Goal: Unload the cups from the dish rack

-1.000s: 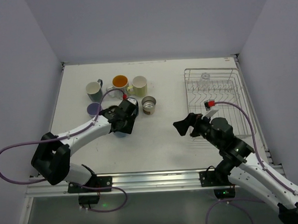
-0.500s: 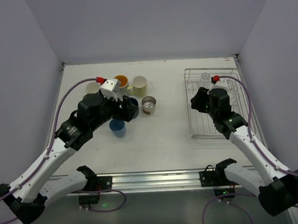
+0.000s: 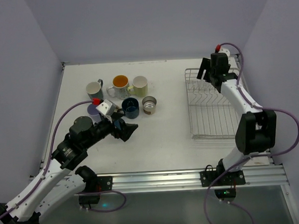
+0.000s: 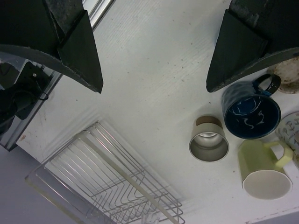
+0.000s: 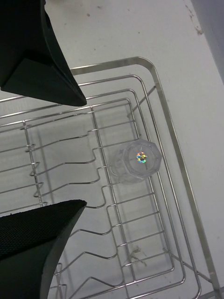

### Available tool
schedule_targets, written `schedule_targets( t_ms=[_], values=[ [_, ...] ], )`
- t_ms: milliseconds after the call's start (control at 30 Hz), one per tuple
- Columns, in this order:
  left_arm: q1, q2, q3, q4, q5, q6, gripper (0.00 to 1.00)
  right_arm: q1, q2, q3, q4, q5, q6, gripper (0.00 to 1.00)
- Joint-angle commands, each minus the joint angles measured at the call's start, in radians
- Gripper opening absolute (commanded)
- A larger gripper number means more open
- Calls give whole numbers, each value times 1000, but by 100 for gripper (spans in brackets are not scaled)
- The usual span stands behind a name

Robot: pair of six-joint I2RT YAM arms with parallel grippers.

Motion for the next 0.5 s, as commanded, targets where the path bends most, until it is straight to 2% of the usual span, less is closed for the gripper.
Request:
schedule_targets(
  t_ms=[0, 100, 467],
  values=[
    [3, -13, 8, 42, 28, 42, 97, -21, 109, 132, -25, 14, -89, 82],
    [3, -28, 7, 33, 19, 40, 98, -33, 259, 265, -77, 2, -142, 78],
    [-3, -19, 10, 25, 11, 40, 98, -35, 440, 446, -151, 5, -176, 74]
  ],
)
